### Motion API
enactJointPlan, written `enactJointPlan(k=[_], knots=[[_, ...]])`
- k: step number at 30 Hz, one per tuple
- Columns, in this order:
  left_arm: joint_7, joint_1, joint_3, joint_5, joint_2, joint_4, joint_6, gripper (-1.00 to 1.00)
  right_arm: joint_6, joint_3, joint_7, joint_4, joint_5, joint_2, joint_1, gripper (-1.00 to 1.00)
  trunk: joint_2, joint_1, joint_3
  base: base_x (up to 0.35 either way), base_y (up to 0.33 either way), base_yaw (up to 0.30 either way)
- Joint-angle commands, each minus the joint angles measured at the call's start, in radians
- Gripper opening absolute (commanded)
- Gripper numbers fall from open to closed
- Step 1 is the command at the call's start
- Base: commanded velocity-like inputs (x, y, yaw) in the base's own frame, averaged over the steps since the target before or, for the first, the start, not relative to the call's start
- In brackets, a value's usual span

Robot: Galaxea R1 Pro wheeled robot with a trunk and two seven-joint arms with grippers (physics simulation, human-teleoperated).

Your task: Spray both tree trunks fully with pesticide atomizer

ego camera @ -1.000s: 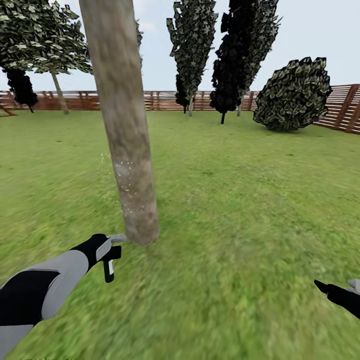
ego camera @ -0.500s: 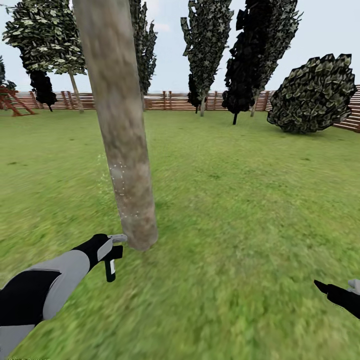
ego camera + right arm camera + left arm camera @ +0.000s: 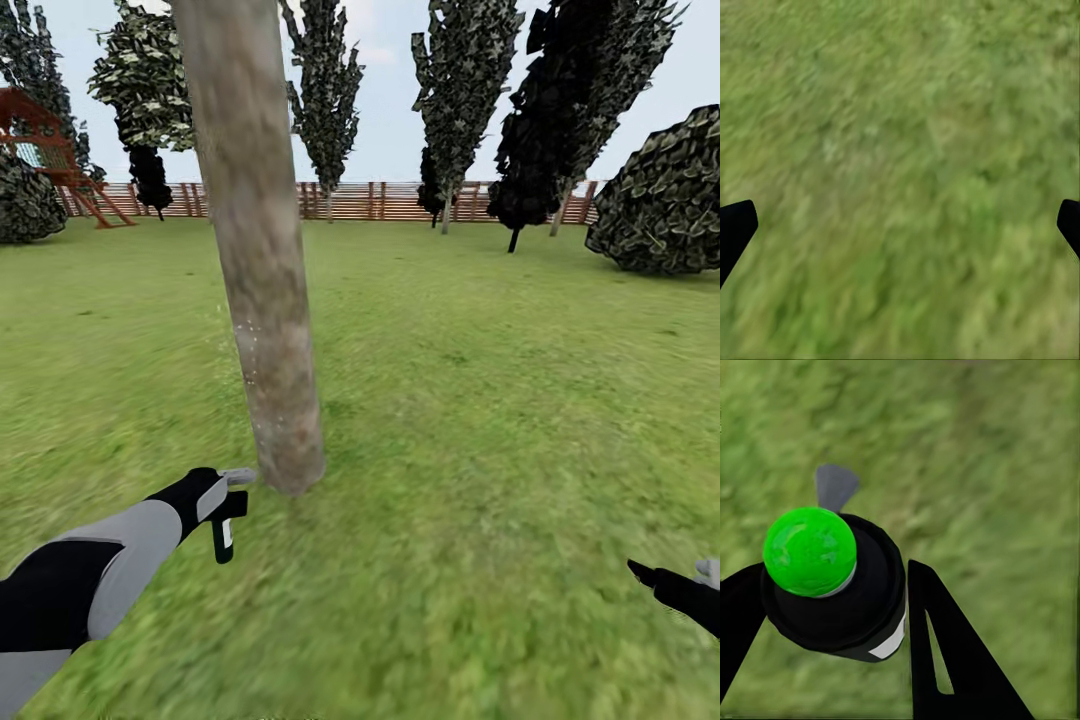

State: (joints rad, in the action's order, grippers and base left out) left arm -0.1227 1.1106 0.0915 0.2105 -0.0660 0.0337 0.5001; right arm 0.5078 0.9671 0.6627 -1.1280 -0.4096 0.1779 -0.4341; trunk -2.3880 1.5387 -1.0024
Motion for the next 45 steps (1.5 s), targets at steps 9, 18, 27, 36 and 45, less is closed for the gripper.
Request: enactJointPlan(k=[9,18,27,36,45], knots=[[0.000,0.000,0.001,0.000,0.009,0.000,-0.001,-1.00,0.000,-0.001,0.000,0.000,0.000,0.000,0.000,1.00,0.000,0.000,0.000,0.000,-0.325,0.254],[0.000,0.000,0.000,0.000,0.011,0.000,-0.003,-1.00,0.000,0.000,0.000,0.000,0.000,0.000,0.000,1.00,0.000,0.000,0.000,0.074,-0.323,0.254],[0.000,0.000,0.001,0.000,0.013,0.000,-0.012,-1.00,0.000,-0.001,0.000,0.000,0.000,0.000,0.000,1.00,0.000,0.000,0.000,0.196,-0.286,0.254],[0.000,-0.004,0.001,0.000,0.021,0.000,-0.024,-1.00,0.000,-0.001,0.000,0.000,0.000,0.000,0.000,1.00,0.000,0.000,0.000,0.126,-0.305,0.227],[0.000,-0.005,0.001,0.000,0.021,0.000,-0.024,-1.00,0.000,0.000,0.000,0.000,0.000,0.000,0.000,1.00,0.000,0.000,0.000,0.006,-0.331,0.018]])
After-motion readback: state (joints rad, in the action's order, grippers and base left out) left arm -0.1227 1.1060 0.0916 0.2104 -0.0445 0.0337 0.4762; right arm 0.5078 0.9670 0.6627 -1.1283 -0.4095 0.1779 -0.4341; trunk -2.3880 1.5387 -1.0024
